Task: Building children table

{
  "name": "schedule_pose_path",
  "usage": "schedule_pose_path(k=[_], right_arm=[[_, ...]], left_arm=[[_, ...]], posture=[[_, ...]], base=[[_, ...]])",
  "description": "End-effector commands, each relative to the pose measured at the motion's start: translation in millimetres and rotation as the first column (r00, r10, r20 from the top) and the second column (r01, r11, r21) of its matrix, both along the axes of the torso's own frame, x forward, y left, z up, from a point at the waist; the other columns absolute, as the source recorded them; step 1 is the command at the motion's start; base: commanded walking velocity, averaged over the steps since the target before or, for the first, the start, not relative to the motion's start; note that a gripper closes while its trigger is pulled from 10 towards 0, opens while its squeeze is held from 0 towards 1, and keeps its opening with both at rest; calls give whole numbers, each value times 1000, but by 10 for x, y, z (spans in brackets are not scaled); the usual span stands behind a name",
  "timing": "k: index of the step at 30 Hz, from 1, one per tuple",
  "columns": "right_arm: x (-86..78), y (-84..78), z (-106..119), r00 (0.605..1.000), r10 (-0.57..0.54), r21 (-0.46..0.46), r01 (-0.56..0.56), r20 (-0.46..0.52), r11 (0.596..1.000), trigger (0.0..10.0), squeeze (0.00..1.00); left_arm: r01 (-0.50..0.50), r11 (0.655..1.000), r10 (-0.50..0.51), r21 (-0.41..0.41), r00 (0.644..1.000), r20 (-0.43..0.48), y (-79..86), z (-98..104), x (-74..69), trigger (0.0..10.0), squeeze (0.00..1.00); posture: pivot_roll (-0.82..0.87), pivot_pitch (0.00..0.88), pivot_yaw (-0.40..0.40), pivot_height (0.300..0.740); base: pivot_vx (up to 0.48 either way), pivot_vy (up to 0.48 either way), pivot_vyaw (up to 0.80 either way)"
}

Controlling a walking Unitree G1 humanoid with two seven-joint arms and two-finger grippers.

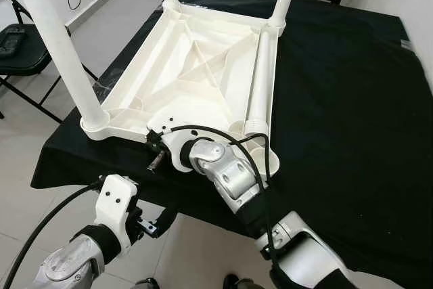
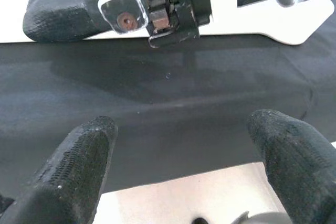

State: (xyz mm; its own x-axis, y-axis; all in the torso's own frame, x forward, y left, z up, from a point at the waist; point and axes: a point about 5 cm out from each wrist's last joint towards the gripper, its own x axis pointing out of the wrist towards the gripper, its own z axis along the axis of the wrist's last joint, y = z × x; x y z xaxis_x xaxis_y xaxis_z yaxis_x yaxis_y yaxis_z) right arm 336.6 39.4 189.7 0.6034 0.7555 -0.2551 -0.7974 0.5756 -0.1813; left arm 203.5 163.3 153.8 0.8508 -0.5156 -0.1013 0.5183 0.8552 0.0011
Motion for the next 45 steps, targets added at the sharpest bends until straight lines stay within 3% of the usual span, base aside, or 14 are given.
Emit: schedule_pose_path(k=[1, 11, 18, 21, 22, 24, 30, 31, 33, 34, 35, 39, 43, 45], right_arm=[[32, 49, 168, 999, -43, 80, 41, 33, 996, 10000, 0], [109, 85, 261, 990, -136, 154, 127, 47, 980, 10000, 0], [100, 54, 300, 996, -75, 192, 63, 53, 979, 10000, 0], [-64, -144, 357, 980, 176, 283, -194, 88, 939, 10000, 0], [-64, -144, 357, 980, 176, 283, -194, 88, 939, 10000, 0], [-168, -370, 443, 945, 303, 375, -326, 121, 868, 10000, 0], [-142, -550, 536, 945, 303, 438, -326, 123, 838, 10000, 8], [-124, -626, 576, 946, 294, 446, -324, 138, 834, 10000, 475], [-50, -775, 607, 957, 239, 416, -287, 164, 863, 10000, 1000], [-50, -775, 607, 957, 239, 416, -287, 164, 863, 10000, 1000], [43, -944, 563, 966, 156, 298, -215, 208, 930, 10000, 1000], [54, -986, 551, 965, 143, 267, -201, 220, 942, 10000, 1000], [102, -1183, 493, 967, 96, 131, -130, 237, 983, 10000, 1000], [191, -1407, 452, 964, 17, -16, -13, 267, 1000, 10000, 1000]], left_arm=[[-4, 1000, 4, 8, 1000, -4, -9, -19, -24, 10000, 0], [-15, 1000, 14, 14, 1000, 13, -18, -4, 1, 10000, 0], [-57, 998, 56, 15, 998, 43, 19, 32, 48, 10000, 0], [-79, 997, 78, 20, 995, 69, 25, 57, 92, 10000, 0], [-79, 997, 78, 20, 995, 69, 25, 57, 92, 10000, 0], [-78, 997, 76, 22, 994, 82, 2, 64, 121, 10000, 0], [-71, 997, 69, 15, 993, 99, -31, 85, 146, 10000, 0], [-70, 998, 69, 7, 992, 107, -53, 96, 161, 10000, 0], [-72, 997, 73, -10, 990, 120, -94, 108, 196, 10000, 0], [-72, 997, 73, -10, 990, 120, -94, 108, 196, 10000, 0], [-63, 998, 66, -25, 990, 125, -130, 112, 235, 10000, 0], [-60, 998, 64, -29, 990, 126, -138, 112, 244, 10000, 0], [-55, 998, 59, -31, 988, 143, -160, 142, 284, 10000, 0], [-60, 998, 63, -26, 985, 162, -161, 181, 317, 10000, 0]], posture=[[145, 251, -111, 740], [148, 249, -115, 740], [144, 245, -116, 740], [136, 238, -110, 740], [136, 238, -110, 740], [133, 235, -105, 740], [132, 232, -101, 740], [130, 229, -98, 740], [126, 225, -96, 740], [126, 225, -96, 740], [121, 222, -96, 740], [121, 222, -96, 740], [109, 219, -91, 740], [104, 219, -93, 740]], base=[[0, 0, 0], [0, 0, 0], [0, 0, 0], [0, 0, 0], [0, 0, 0], [0, 0, 0], [0, 0, 0], [0, 0, 0], [0, 0, 0], [0, 0, 0], [0, 0, 0], [0, 0, 0], [0, 0, 0], [0, 0, 0]])
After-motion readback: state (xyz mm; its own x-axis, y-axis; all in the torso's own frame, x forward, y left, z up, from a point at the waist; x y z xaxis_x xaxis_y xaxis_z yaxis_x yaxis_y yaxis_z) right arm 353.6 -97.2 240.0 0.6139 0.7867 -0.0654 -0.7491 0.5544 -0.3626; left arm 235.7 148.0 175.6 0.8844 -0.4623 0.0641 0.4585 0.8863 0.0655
